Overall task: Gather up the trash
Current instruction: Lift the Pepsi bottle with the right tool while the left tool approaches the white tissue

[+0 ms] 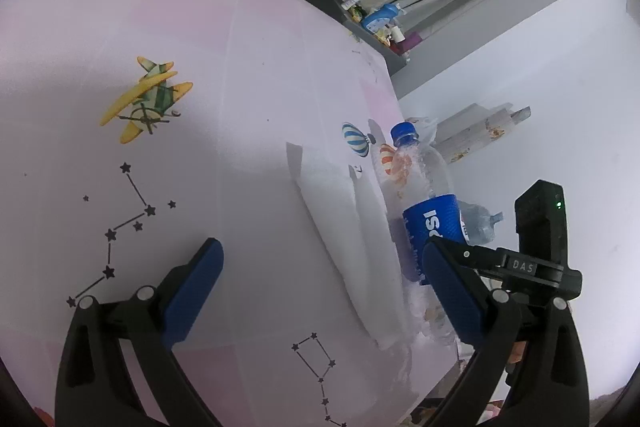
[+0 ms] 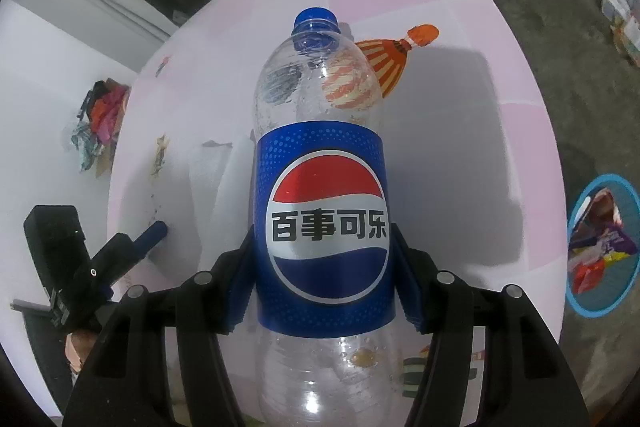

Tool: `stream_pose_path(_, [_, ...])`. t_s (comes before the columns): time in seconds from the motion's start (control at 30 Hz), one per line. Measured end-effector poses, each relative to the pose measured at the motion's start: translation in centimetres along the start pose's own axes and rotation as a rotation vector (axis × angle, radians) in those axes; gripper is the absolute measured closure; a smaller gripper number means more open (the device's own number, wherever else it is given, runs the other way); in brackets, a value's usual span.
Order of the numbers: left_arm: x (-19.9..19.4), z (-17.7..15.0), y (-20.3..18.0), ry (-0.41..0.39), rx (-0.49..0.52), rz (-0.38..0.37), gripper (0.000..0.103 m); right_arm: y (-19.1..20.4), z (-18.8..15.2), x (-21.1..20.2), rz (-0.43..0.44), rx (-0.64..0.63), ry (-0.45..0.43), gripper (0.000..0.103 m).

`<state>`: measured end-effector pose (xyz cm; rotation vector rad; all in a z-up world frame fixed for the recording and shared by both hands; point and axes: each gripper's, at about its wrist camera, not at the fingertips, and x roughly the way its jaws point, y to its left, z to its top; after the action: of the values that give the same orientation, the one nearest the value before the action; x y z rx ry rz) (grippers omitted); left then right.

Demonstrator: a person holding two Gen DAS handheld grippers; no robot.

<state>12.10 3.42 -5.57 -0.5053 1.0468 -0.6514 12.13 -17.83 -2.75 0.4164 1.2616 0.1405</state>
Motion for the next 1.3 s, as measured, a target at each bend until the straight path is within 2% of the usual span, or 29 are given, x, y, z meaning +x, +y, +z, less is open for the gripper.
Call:
stream_pose_path(0.3, [0.1,-0.1,-0.2,-0.012,0.025,0.042,0.005,0.3,0.1,0.3,-0.024,0.002,0.003,0.045])
stream_pose_path(0.43, [-0.3,0.1,-0.3,-0.048,0.026,0.078,0.007,0.3,0.3,0.3,-0.028,-0.001,0.002,0.045])
stream_pose_path(0.57, [-0.8,0.2,-1.5,-0.080,0.081,0.098,0.008,0.3,0.3,0.3,-0.028,0.003,-0.001,0.045])
stream_pose_path(0.83, [-1.6,0.1,-3.5,-0.116,0.176,0.098,0.012,0.3,-0.2,0.3,-0.030,0.000,-0.012,0.046])
stream_pose_path(1.2, [-2.0,0.0,-5.9,-0.121,0.260,0.060,0.018,-0.5,-1.0,-0.4,-0.017,0.010,-0.035,0.048])
stream_pose_path(1.3, [-2.0,-0.1,-6.5,-0.126,0.290,0.086,0.018,-1.2,-1.6,-0.9,0.000,0.024,-0.058,0.048])
